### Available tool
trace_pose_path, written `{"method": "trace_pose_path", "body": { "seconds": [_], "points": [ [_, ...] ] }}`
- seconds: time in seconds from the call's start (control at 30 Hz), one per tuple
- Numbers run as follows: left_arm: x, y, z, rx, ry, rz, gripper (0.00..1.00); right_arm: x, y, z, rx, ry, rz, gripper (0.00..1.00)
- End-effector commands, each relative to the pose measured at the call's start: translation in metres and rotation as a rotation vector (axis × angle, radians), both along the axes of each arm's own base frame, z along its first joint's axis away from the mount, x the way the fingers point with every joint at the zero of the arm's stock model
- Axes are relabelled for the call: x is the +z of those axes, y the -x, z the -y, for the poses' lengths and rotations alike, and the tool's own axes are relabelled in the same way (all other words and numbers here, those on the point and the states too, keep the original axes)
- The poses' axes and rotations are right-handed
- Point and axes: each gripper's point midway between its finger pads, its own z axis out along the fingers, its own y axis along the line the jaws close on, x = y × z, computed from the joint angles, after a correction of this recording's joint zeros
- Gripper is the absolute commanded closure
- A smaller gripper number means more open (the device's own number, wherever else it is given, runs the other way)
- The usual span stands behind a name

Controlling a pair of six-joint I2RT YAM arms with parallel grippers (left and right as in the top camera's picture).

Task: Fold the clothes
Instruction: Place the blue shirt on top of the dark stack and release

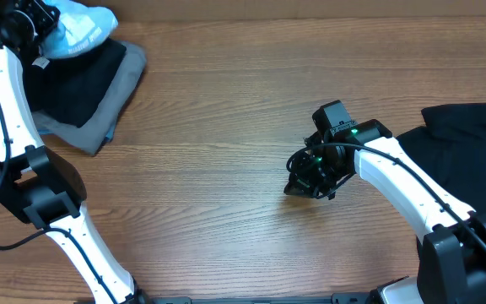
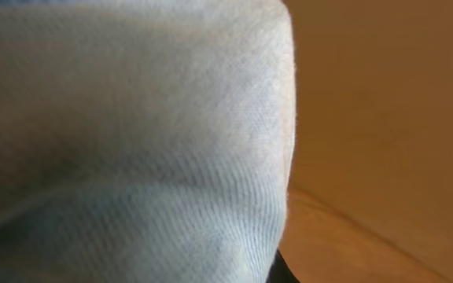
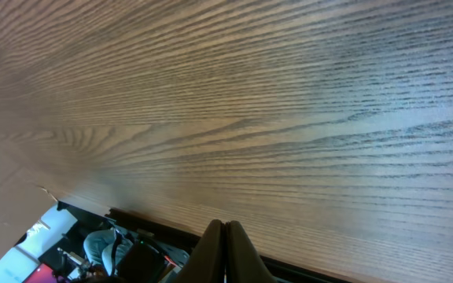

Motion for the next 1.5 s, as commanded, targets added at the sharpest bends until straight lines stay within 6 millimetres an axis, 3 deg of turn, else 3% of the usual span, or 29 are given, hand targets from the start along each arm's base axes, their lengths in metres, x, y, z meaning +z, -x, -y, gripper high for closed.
{"method": "trace_pose_path", "body": {
  "seconds": [0.0, 0.07, 0.13, 0.2, 0.23, 0.37, 0.53, 0.67, 0.8, 0.93, 1.07, 1.3, 1.47],
  "points": [
    [-0.019, 0.003, 0.0, -0.003, -0.039, -0.066, 0.96, 0.007, -0.004, 0.0, -0.003, -0.002, 0.023, 0.96],
    [-0.026, 0.011, 0.0, -0.011, -0.039, -0.106, 0.92, 0.007, -0.005, -0.001, -0.003, -0.004, 0.028, 0.96],
    [-0.034, 0.02, 0.002, -0.021, -0.03, -0.153, 0.77, 0.007, -0.006, -0.001, -0.003, -0.006, 0.034, 0.96],
    [-0.042, 0.03, 0.006, -0.036, -0.022, -0.202, 0.54, 0.007, -0.006, -0.001, -0.002, -0.006, 0.035, 0.96],
    [-0.046, 0.035, 0.006, -0.043, -0.027, -0.224, 0.48, 0.007, -0.006, -0.001, -0.002, -0.006, 0.035, 0.96],
    [-0.05, 0.06, -0.007, -0.029, -0.043, -0.307, 0.45, 0.007, -0.006, -0.001, -0.002, -0.006, 0.034, 0.96],
    [-0.027, 0.099, -0.046, 0.059, -0.016, -0.338, 0.44, 0.007, -0.006, -0.001, 0.001, -0.007, 0.037, 0.96],
    [-0.019, 0.132, -0.067, 0.087, 0.008, -0.373, 0.34, 0.007, -0.006, -0.001, 0.011, -0.008, 0.043, 0.96],
    [-0.022, 0.138, -0.054, 0.002, 0.031, -0.385, 0.35, 0.007, -0.007, -0.002, 0.013, -0.011, 0.05, 0.96],
    [-0.025, 0.14, -0.027, -0.118, 0.018, -0.41, 0.46, 0.007, -0.01, -0.003, 0.013, -0.015, 0.061, 0.96],
    [-0.048, 0.145, -0.025, -0.104, -0.123, -0.547, 0.43, 0.007, -0.01, -0.003, 0.014, -0.015, 0.063, 0.96],
    [-0.092, 0.13, -0.007, -0.156, -0.241, -0.622, 0.38, 0.007, -0.01, -0.003, 0.014, -0.015, 0.062, 0.96],
    [-0.123, 0.127, 0.001, -0.172, -0.258, -0.646, 0.42, 0.007, -0.01, -0.003, 0.017, -0.015, 0.062, 0.96]
  ]
}}
